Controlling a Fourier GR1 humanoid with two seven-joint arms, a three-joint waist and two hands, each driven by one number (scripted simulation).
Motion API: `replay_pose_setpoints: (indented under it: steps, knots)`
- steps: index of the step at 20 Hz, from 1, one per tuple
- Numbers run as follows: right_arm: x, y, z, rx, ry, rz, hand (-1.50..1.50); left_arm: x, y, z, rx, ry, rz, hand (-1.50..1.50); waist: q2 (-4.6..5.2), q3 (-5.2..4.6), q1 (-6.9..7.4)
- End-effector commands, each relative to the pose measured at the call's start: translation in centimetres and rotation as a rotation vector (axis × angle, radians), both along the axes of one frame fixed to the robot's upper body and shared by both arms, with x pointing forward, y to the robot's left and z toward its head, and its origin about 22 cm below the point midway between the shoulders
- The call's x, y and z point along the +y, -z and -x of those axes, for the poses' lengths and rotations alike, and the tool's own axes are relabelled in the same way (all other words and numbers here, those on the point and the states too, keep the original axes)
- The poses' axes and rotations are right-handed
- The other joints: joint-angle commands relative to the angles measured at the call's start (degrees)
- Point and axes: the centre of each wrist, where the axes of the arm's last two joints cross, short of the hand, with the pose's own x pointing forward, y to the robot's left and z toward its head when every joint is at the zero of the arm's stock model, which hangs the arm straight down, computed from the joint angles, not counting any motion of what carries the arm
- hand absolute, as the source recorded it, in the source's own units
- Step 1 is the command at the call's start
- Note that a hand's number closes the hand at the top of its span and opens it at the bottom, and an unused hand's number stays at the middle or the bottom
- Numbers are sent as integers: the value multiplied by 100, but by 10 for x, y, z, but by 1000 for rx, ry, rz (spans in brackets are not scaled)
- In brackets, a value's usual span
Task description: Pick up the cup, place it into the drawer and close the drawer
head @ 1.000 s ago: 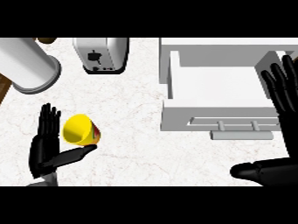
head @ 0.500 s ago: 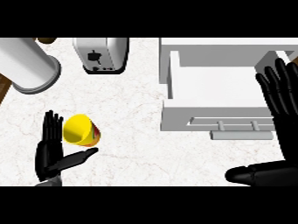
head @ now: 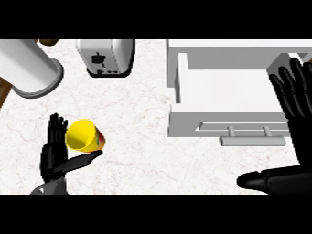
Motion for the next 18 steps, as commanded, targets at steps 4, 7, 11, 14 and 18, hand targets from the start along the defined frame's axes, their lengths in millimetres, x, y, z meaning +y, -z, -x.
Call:
replay_pose_setpoints:
  steps: [4, 7, 11, 14, 18]
  knots:
    - [-9, 2, 4, 15, -3, 8, -150, 10, 21, -9, -29, 21, 26, -150, 7, -3, -24]
    - [7, 2, 2, -3, 5, -4, -150, -5, 29, -8, -52, 14, 43, -150, 4, -2, -13]
    - [5, 0, -4, -7, -5, -9, -150, -2, 27, -2, -47, 44, 71, -150, 0, 0, 4]
    - [9, 19, -4, 19, -6, 0, -150, -5, 23, -21, -24, 39, 96, -150, 5, -1, -11]
    - [-3, 4, 6, 17, -7, -12, -150, -13, 23, -2, -60, 77, 148, -150, -8, 2, 15]
